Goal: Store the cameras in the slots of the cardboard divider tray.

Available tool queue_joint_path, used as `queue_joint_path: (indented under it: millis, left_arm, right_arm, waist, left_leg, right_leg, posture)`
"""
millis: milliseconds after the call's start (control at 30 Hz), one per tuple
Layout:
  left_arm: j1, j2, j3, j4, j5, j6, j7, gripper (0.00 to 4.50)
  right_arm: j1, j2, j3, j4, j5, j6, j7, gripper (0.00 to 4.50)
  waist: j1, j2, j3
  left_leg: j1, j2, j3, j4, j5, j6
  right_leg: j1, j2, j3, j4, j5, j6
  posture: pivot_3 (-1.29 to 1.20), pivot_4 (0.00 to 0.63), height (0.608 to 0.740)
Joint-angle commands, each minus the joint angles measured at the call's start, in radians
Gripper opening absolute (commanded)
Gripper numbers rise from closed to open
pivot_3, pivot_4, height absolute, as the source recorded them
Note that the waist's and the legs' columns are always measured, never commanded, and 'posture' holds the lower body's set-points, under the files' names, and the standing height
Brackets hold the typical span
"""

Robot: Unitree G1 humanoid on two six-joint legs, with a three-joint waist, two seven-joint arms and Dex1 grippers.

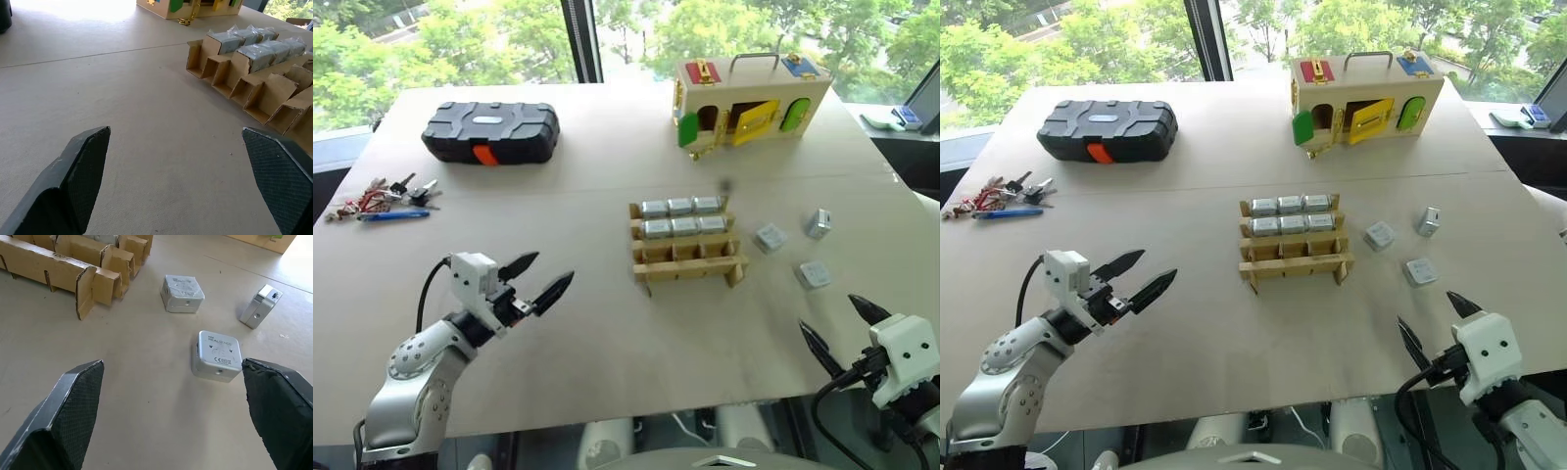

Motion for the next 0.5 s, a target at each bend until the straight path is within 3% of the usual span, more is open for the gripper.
queue_joint_path:
  millis: [33,100,367,500]
  left_arm:
    - [-0.011,0.020,0.031,-0.044,-0.039,0.007,-0.026,4.48]
    - [-0.030,0.037,0.039,-0.034,-0.077,0.025,-0.063,4.48]
    - [-0.093,0.233,0.102,0.009,-0.271,0.109,-0.416,4.48]
    - [-0.142,0.298,0.078,0.018,-0.269,0.100,-0.536,4.48]
  right_arm:
    - [-0.003,-0.015,-0.039,-0.026,0.003,0.052,-0.031,4.50]
    - [-0.024,-0.037,-0.051,-0.052,-0.028,0.144,-0.075,4.50]
    - [-0.256,-0.142,-0.104,-0.039,0.136,0.487,-0.112,4.50]
    - [-0.384,-0.170,-0.112,0.025,0.193,0.631,-0.136,4.50]
  waist:
    - [0.000,0.000,0.000]
    - [0.000,0.000,0.000]
    - [0.000,0.002,0.000]
    - [0.002,0.002,0.001]
  left_leg:
    - [0.000,0.000,0.000,0.000,0.000,0.000]
    - [0.000,0.000,0.000,0.000,0.000,0.000]
    - [0.000,-0.001,0.001,-0.001,0.000,0.000]
    - [-0.001,-0.002,0.002,-0.001,0.000,0.000]
  right_leg:
    - [0.000,0.000,0.000,0.000,0.000,0.000]
    - [0.000,0.000,0.000,0.000,0.000,0.000]
    - [-0.002,0.000,0.000,0.000,0.000,0.000]
    - [-0.002,0.001,-0.003,0.000,0.001,-0.001]
  posture:
    - [0.00,0.150,0.740]
    - [0.00,0.150,0.740]
    - [0.00,0.150,0.740]
    - [0.00,0.150,0.740]
